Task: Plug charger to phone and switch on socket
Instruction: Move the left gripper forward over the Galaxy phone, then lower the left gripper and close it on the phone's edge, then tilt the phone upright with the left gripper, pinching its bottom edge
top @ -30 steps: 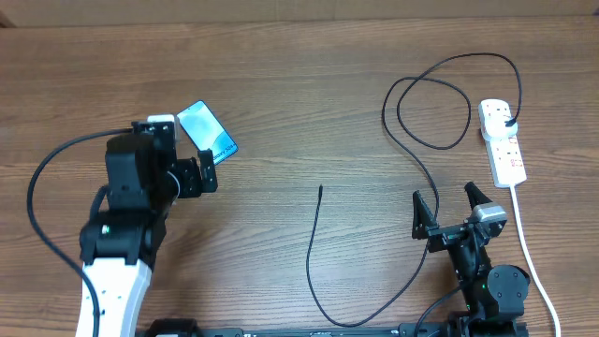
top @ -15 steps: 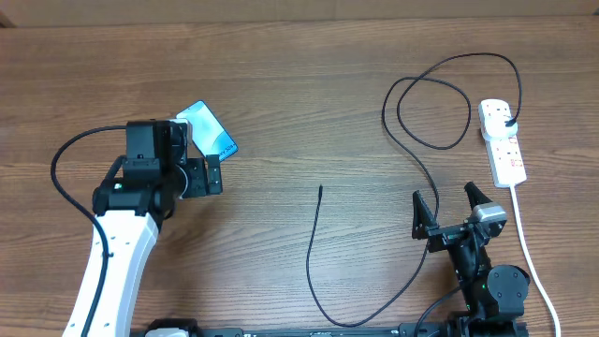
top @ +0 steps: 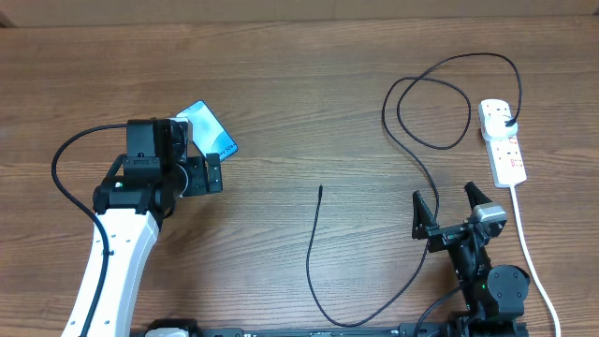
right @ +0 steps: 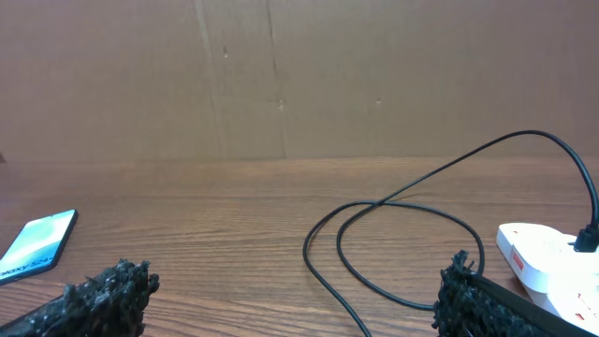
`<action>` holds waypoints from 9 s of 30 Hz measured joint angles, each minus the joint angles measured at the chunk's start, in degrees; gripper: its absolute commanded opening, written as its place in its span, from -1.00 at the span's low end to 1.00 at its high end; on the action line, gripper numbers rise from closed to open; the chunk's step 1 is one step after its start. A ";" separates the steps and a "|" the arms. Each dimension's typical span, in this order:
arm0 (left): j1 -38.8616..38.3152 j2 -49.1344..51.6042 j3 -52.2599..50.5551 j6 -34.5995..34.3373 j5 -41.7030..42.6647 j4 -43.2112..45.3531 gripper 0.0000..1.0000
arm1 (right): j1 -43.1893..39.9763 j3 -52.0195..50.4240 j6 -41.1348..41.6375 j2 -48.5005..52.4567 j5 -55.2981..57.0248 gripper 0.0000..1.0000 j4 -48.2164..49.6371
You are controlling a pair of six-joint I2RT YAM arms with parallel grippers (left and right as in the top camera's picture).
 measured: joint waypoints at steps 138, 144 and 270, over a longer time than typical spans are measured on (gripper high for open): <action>0.68 59.82 58.23 -42.14 1.27 -28.46 1.00 | 0.00 0.00 0.00 0.00 0.00 1.00 0.07; 0.68 60.28 58.23 -42.16 0.83 -28.44 1.00 | 0.02 0.00 -0.02 0.00 0.00 1.00 0.02; 0.33 65.20 58.97 -40.59 -0.90 -25.42 0.85 | 0.02 0.00 0.00 0.00 0.00 1.00 0.04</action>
